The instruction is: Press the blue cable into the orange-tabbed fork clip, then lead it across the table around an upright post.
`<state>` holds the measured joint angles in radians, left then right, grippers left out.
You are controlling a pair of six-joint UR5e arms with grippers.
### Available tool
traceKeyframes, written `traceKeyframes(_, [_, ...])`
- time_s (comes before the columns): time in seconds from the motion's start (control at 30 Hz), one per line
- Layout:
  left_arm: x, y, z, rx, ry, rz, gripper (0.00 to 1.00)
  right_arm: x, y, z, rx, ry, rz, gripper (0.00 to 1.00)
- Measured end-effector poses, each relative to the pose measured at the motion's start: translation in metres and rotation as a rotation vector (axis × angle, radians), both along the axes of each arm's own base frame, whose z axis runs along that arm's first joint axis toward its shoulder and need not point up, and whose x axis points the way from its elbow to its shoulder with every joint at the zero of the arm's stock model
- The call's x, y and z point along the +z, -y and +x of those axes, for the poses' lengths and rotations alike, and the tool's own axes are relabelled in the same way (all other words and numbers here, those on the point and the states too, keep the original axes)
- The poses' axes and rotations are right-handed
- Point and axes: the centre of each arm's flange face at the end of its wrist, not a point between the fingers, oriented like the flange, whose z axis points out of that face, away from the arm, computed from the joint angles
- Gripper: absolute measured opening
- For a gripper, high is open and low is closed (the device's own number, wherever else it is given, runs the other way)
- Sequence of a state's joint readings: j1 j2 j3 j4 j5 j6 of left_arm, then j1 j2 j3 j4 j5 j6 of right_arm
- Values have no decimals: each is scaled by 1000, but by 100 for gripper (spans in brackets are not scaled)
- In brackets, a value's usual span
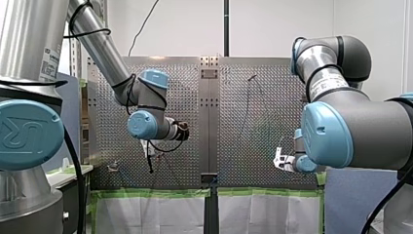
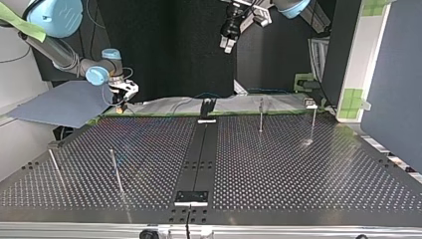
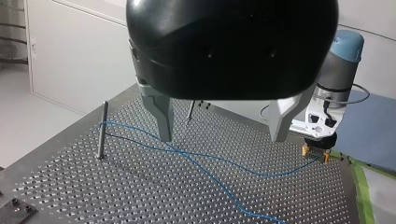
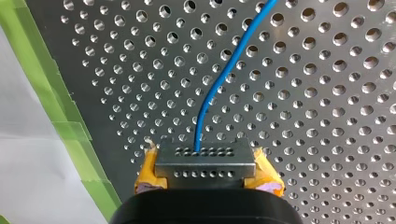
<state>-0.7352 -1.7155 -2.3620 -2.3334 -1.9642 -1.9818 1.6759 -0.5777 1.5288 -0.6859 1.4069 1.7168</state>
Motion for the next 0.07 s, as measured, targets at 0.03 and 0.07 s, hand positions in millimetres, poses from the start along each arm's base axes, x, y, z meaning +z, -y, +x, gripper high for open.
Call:
traceKeyframes(0.03, [0,0,0,0,0,0,100,0,0,0,0,0,0,0])
traceKeyframes(0.07, [0,0,0,0,0,0,100,0,0,0,0,0,0,0])
